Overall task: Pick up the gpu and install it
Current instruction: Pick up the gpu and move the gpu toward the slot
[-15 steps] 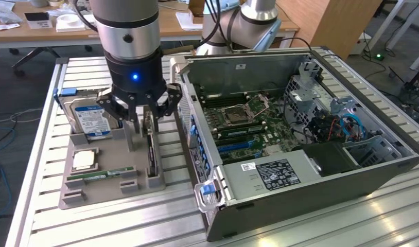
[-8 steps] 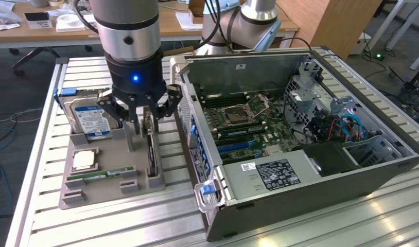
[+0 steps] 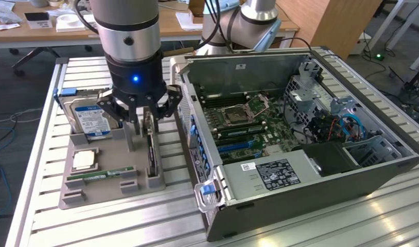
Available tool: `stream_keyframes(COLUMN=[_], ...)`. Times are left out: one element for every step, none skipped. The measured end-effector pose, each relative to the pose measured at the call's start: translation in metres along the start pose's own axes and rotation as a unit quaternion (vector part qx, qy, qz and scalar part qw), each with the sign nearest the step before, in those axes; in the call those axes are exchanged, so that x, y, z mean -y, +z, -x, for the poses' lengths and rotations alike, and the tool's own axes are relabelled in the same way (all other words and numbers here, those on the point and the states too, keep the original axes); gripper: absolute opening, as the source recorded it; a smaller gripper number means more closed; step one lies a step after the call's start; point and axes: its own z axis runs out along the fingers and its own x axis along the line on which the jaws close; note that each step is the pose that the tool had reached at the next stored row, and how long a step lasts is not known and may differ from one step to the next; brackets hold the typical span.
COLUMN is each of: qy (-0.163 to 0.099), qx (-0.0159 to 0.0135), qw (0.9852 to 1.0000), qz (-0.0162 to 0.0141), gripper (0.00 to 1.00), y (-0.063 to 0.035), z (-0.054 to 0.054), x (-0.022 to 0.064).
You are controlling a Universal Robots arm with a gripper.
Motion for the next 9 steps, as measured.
stream_keyframes(qy=[0.000,0.000,0.000,0.000,0.000,0.000,0.000,0.000,0.000], qx=[0.0001,0.0001,0.0000,0.0000,0.0000,0.0000,0.0000,-0.0001,0.0000], qw=[1.0000,1.0000,1.0000,1.0000,1.0000,1.0000,1.0000,1.0000,1.0000], qz=[0.0001,0.0001,0.0000,0.0000,-0.0001,-0.0001,-0.0001,-0.0001,-0.0001], gripper=[0.42,0.42,0.42,0.42,0.42,0.42,0.42,0.42,0.42], y=[0.0004,0.0009,0.0013,0.0018,0.0022,0.0022,0.0022,0.0022,0.0022], z=[0.0000,0.0000,0.0000,-0.0001,-0.0001,-0.0001,-0.0001,-0.0001,-0.0001], x=[0.0000,0.0000,0.0001,0.0001,0.0001,0.0001,0.0001,0.0001,0.0001])
